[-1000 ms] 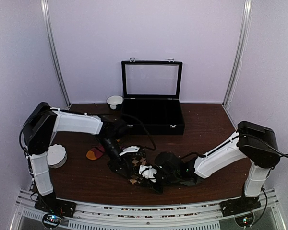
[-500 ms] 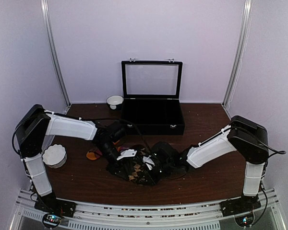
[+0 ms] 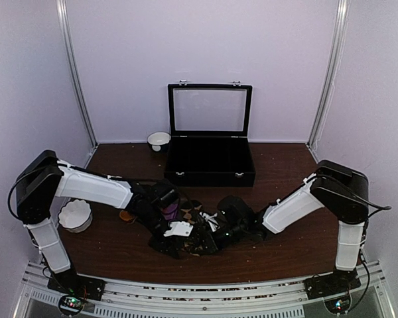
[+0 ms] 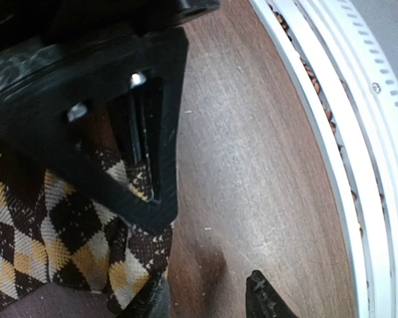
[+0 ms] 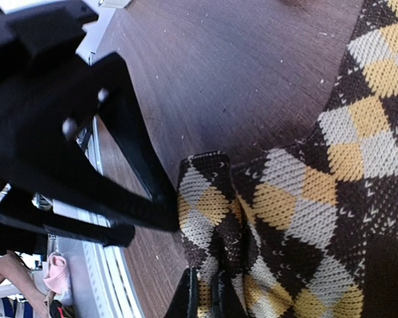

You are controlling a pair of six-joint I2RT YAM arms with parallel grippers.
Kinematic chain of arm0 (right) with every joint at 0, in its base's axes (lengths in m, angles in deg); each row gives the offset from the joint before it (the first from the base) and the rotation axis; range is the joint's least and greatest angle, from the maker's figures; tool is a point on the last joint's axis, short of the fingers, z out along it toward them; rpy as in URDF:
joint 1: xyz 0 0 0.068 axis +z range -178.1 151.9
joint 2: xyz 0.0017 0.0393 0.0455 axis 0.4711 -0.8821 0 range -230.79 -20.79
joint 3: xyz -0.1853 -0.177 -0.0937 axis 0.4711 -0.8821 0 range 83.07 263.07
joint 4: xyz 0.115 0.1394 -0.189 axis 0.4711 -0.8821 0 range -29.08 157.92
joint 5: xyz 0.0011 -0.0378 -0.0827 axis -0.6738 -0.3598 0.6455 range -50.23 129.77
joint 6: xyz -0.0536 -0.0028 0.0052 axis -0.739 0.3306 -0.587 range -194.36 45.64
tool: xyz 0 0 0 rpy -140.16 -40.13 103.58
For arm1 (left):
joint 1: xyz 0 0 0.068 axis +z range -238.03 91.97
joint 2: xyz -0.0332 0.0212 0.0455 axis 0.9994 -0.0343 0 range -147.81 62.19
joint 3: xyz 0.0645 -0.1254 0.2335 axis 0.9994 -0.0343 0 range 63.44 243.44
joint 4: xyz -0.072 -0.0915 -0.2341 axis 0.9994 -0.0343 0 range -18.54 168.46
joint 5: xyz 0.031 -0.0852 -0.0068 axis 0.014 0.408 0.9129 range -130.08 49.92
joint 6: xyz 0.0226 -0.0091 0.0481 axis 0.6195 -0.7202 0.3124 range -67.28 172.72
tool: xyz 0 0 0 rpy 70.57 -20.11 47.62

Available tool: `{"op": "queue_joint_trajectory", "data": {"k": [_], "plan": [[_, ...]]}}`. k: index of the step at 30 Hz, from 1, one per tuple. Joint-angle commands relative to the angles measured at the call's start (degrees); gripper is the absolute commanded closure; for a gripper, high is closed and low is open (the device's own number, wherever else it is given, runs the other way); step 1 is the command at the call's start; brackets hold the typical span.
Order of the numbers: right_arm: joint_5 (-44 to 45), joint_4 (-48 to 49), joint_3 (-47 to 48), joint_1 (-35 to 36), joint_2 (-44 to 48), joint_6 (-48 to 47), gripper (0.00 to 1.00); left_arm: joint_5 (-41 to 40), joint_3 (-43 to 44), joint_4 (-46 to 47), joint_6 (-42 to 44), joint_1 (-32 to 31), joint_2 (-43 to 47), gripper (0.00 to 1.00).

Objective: Roll the socks
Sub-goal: Roll the sock at the center of the board.

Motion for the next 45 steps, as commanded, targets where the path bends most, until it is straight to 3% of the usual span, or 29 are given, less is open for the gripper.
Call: {"op": "queue_joint_trajectory", "data": {"k": [1, 9, 19, 31, 45], "plan": [[1.90, -5.87, -3.92, -0.41, -4.17, 2.76, 1.00, -4.32, 0.95, 4.37, 0.98, -1.62, -0.90, 0.58], [0.90, -4.90, -4.32, -0.35, -5.15, 2.82, 1.00, -8.88, 1.35, 5.63, 1.86, -4.35, -1.11, 0.58], [0.50, -5.69, -4.20, -0.77, -5.39, 2.14, 1.00, -5.21, 1.51, -0.20, 1.06, -4.40, 6.37, 0.60], [0.00, -6.53, -3.96, -1.04, -5.32, 1.72, 1.00, -10.95, 3.73, 3.98, 0.84, -4.40, -2.45, 0.64], [-1.14, -7.40, -3.62, -1.24, -5.28, 0.89, 1.00, -14.00, 2.97, 5.98, -0.87, -4.33, -1.45, 0.63]]}}
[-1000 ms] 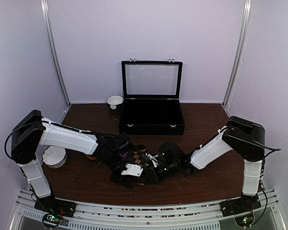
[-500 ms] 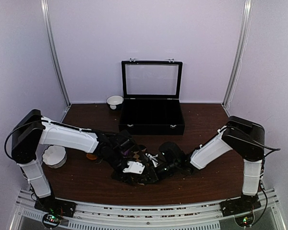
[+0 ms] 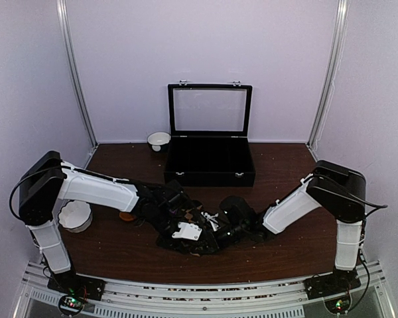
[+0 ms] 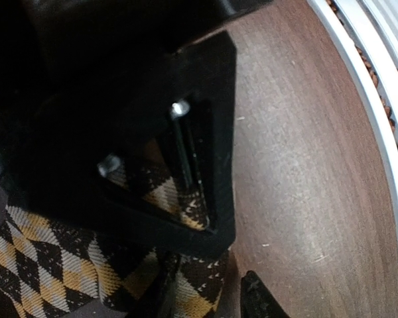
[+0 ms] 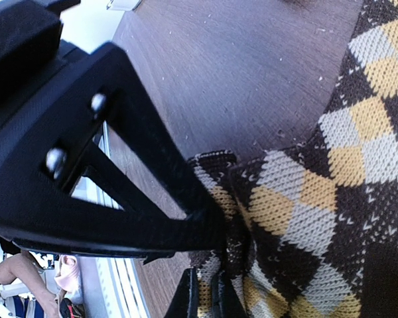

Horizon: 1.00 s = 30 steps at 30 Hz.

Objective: Roll the socks
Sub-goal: Roll the sock at the center of the board.

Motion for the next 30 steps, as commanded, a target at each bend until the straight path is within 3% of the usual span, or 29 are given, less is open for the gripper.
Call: {"op": "queue_joint_trajectory", "data": {"k": [1, 7, 14, 20, 30], "plan": [[2.16, -12.14, -2.59, -0.22, -3.84, -1.38, 1.00, -2.42, 0.21, 2.15, -1.52, -0.06, 0.87, 0.63], [2.24, -12.62, -2.28, -0.40, -4.05, -1.70, 1.00, -1.63, 1.75, -1.52, 0.19, -0.05, 0.62, 0.61], [2.35, -12.60, -1.99, -0.48, -3.69, -1.66, 1.00, -0.82, 1.51, -1.60, -0.05, -0.13, -2.70, 0.72], [1.27, -8.17, -2.90, -0.49, -2.88, 0.95, 1.00, -1.77, 2.04, -0.43, -0.72, -0.13, -4.64, 0.76], [-0.35, 4.90, -7.22, -0.53, -2.36, 8.41, 0.94, 0.86, 4.74, -6.80, -0.29, 0.59, -9.70, 1.00]]}}
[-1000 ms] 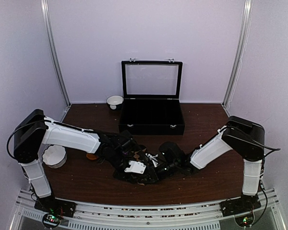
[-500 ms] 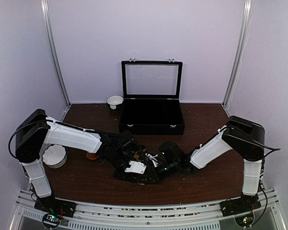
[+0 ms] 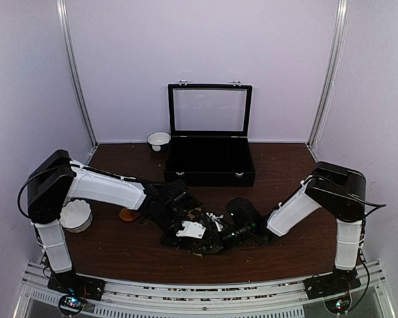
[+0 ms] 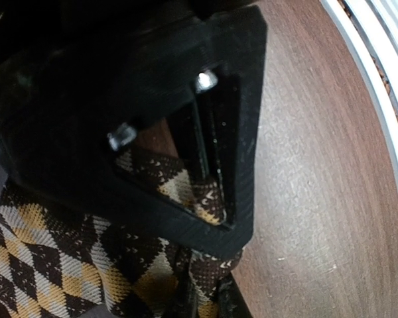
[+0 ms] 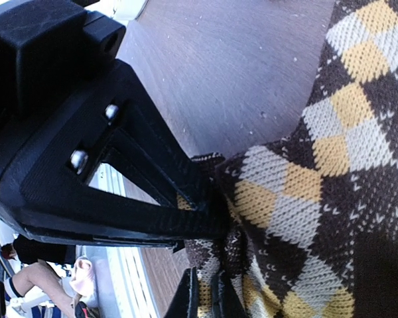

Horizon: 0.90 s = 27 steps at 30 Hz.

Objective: Roll the socks
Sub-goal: Roll the sock at the center of the board.

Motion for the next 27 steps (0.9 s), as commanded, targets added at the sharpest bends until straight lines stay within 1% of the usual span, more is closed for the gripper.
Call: {"op": "queue_joint_trajectory", "data": {"k": [1, 3, 6, 8, 9, 10, 11, 12, 16, 20, 22, 25, 27], "plan": [[1.82, -3.21, -3.53, 0.17, -2.00, 2.67, 0.92, 2.44, 2.46, -7.17, -0.17, 1.21, -6.48, 1.00], [3.56, -3.83, -4.48, 0.13, -0.70, 1.58, 0.83, 5.17, 5.27, -10.08, -1.24, 2.81, -8.17, 1.00], [6.78, -3.71, -7.26, 0.06, 2.00, -0.38, 0.77, 8.82, 8.41, -14.24, -2.47, 5.03, -10.01, 1.00], [8.72, -2.78, -9.63, 0.09, 4.40, -1.72, 0.68, 10.41, 10.28, -17.34, -3.22, 5.85, -11.45, 1.00], [9.90, -3.48, -10.56, 0.09, 5.57, -2.86, 0.62, 10.89, 10.92, -18.23, -3.71, 6.13, -11.86, 1.00], [11.37, -5.13, -11.18, 0.14, 7.01, -4.35, 0.26, 11.63, 11.51, -19.06, -4.12, 6.35, -12.26, 1.00], [12.88, -6.83, -12.00, 0.17, 8.48, -5.60, 0.03, 12.05, 12.05, -19.67, -4.64, 6.46, -12.63, 1.00], [14.56, -8.26, -12.85, 0.13, 9.95, -6.84, 0.00, 12.29, 12.54, -20.24, -5.09, 6.56, -12.95, 1.00], [19.92, -11.31, -16.99, 0.13, 16.55, -9.56, 0.00, 12.31, 13.67, -21.75, -6.00, 6.73, -13.98, 1.00], [27.43, -11.77, -22.08, 0.42, 22.32, -9.12, 0.00, 11.70, 15.28, -23.41, -6.58, 6.84, -15.79, 1.00], [35.47, -12.98, -24.93, 1.33, 27.21, -8.49, 0.00, 11.17, 16.40, -24.29, -6.70, 6.83, -16.81, 1.00], [49.01, -15.69, -28.83, 4.47, 39.47, -9.42, 0.00, 11.05, 18.04, -26.36, -6.79, 6.83, -18.51, 1.00], [56.60, -16.69, -31.23, 4.38, 47.94, -6.03, 0.00, 10.53, 19.09, -27.63, -7.35, 6.91, -19.77, 1.00]]}}
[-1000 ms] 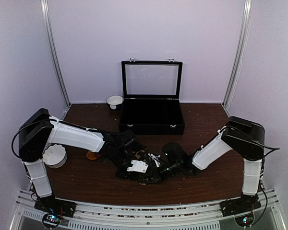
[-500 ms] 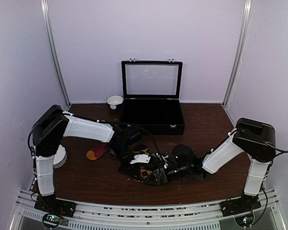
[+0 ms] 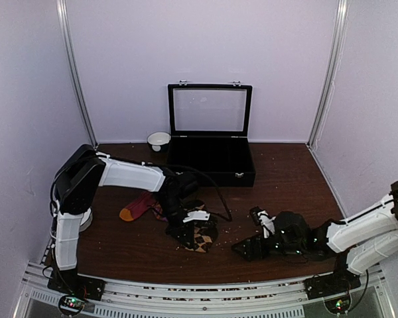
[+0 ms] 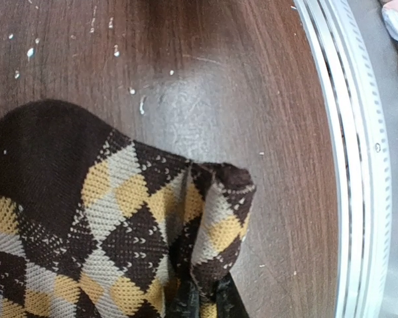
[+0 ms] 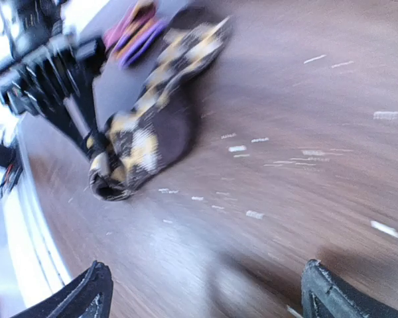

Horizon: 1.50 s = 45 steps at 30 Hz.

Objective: Roll the socks
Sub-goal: Roll the sock at the center of the board.

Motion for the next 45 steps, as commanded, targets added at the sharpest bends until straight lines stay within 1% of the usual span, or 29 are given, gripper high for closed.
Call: {"op": "queue_joint_trajectory", "data": {"k": [1, 2, 3, 4, 5, 6, 8, 10, 11, 13, 14, 17, 20, 24, 28, 36, 41, 45], "plan": [[24.68, -9.55, -4.74, 0.90, 15.59, 5.58, 0.00, -5.74, 0.75, -6.27, -1.60, 0.45, -5.85, 1.00], [29.16, -12.81, -5.32, 0.42, 18.44, 9.37, 0.00, -5.87, 1.49, -6.87, -2.00, 0.45, -6.68, 1.00], [30.99, -13.02, -6.78, -0.31, 20.78, 11.35, 0.00, -6.11, 2.49, -7.76, -2.52, 0.45, -7.70, 1.00], [28.52, -7.88, -8.84, -0.84, 22.65, 8.03, 0.00, -6.10, 3.68, -8.88, -3.23, 0.45, -8.77, 1.00], [25.95, -2.76, -10.53, 0.28, 24.07, 2.19, 0.00, -5.65, 4.77, -9.98, -3.68, 0.51, -9.86, 1.00], [27.40, 0.46, -11.65, 2.61, 25.38, -2.96, 0.00, -4.71, 5.65, -10.94, -3.85, 0.60, -10.74, 1.00], [31.29, 1.18, -11.52, 8.37, 26.56, -13.01, 0.00, -3.51, 6.77, -12.34, -4.05, 0.77, -11.94, 1.00], [31.30, 1.63, -10.43, 12.36, 25.16, -23.32, 0.04, -2.36, 8.15, -13.95, -4.12, 1.16, -13.19, 1.00], [30.07, 1.30, -9.55, 13.56, 23.87, -27.92, 0.06, -1.48, 8.92, -14.88, -4.24, 1.40, -13.77, 1.00], [25.83, 1.14, -6.83, 14.65, 19.68, -32.92, 0.14, 0.63, 10.36, -16.84, -3.87, 1.95, -15.15, 1.00], [23.18, 1.69, -5.51, 14.81, 18.19, -35.05, 0.20, 1.61, 10.83, -17.63, -3.77, 2.21, -15.39, 1.00], [18.11, 1.70, 0.56, 15.34, 8.80, -39.45, 0.37, 3.56, 11.96, -19.62, -3.07, 2.64, -16.77, 1.00], [14.26, 2.42, 7.26, 16.42, -1.19, -43.38, 0.48, 4.10, 12.49, -20.34, -3.06, 2.59, -17.24, 1.00], [10.34, 0.76, 16.26, 17.03, -12.09, -49.01, 0.59, 3.99, 12.67, -20.71, -2.29, 2.60, -17.13, 1.00], [8.32, -1.70, 22.47, 17.00, -18.13, -53.45, 0.62, 3.26, 12.60, -20.70, -2.10, 2.65, -17.65, 1.00], [7.58, -6.01, 27.71, 16.84, -24.05, -58.69, 0.66, 2.78, 13.15, -20.52, -2.34, 2.66, -18.22, 1.00], [8.45, -6.03, 27.80, 15.79, -26.09, -58.79, 0.67, 2.85, 12.97, -20.63, -1.83, 2.60, -18.13, 1.00], [11.04, -5.66, 27.32, 15.60, -27.11, -59.67, 0.64, 3.12, 13.07, -20.92, -1.16, 2.65, -18.22, 0.98]]}}
